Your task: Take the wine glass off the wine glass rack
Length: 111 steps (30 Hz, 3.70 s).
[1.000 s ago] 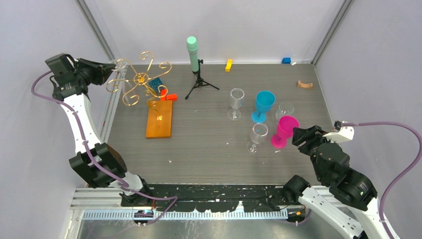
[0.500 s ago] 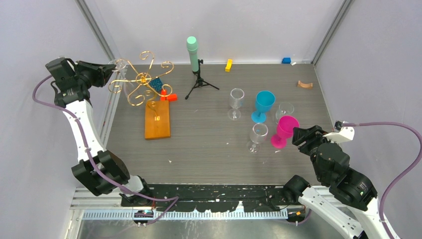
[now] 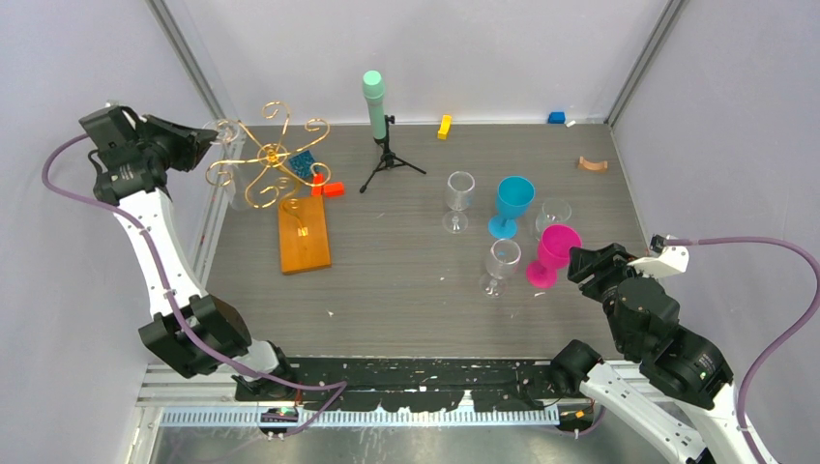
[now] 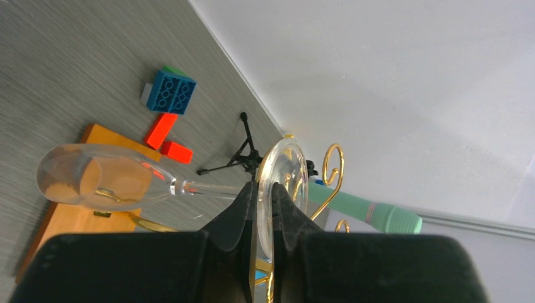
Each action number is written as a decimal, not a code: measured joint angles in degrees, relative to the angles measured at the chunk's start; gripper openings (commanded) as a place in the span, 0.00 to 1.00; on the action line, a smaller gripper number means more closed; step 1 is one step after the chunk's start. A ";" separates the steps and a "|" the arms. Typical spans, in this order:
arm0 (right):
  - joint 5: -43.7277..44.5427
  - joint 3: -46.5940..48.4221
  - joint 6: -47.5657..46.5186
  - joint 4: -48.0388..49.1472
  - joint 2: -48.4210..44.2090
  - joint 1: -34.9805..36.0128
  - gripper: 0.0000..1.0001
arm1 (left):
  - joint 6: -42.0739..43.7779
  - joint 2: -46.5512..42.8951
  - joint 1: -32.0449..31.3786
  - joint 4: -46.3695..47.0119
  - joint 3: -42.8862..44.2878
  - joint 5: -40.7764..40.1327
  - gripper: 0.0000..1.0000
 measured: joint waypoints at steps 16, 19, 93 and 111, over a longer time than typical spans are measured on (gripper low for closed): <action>0.02 -0.07 0.44 -0.07 1.16 0.00 0.55 | 6.49 1.27 0.22 -4.42 4.15 -1.05 0.00; 0.04 -0.07 0.46 -0.09 1.22 0.00 0.55 | 5.42 1.01 0.22 -2.86 3.19 -0.11 0.00; 0.35 -0.48 1.07 -0.37 1.01 0.00 0.55 | 11.26 -14.47 0.33 -7.61 9.68 -9.60 0.00; -0.96 -0.48 1.31 -0.28 0.96 0.00 0.56 | -10.78 -25.00 0.24 19.43 8.15 10.49 0.00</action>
